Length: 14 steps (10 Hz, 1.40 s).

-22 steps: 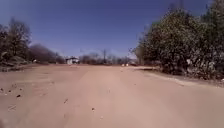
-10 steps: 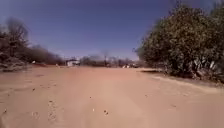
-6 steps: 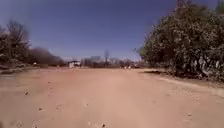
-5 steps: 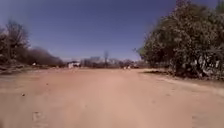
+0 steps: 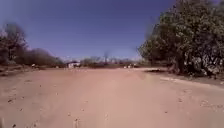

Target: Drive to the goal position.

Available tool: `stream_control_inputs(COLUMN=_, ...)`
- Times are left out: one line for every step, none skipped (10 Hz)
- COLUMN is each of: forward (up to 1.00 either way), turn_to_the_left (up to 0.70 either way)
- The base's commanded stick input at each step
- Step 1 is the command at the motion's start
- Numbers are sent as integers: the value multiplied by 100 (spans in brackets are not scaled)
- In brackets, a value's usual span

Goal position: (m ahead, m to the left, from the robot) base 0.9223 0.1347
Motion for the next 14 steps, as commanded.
stream_control_inputs(forward=85, turn_to_the_left=0)
stream_control_inputs(forward=85, turn_to_the_left=0)
stream_control_inputs(forward=85, turn_to_the_left=0)
stream_control_inputs(forward=85, turn_to_the_left=0)
stream_control_inputs(forward=85, turn_to_the_left=0)
stream_control_inputs(forward=85, turn_to_the_left=0)
stream_control_inputs(forward=85, turn_to_the_left=0)
stream_control_inputs(forward=85, turn_to_the_left=0)
stream_control_inputs(forward=85, turn_to_the_left=0)
stream_control_inputs(forward=85, turn_to_the_left=0)
stream_control_inputs(forward=85, turn_to_the_left=0)
stream_control_inputs(forward=85, turn_to_the_left=0)
stream_control_inputs(forward=85, turn_to_the_left=0)
stream_control_inputs(forward=85, turn_to_the_left=0)
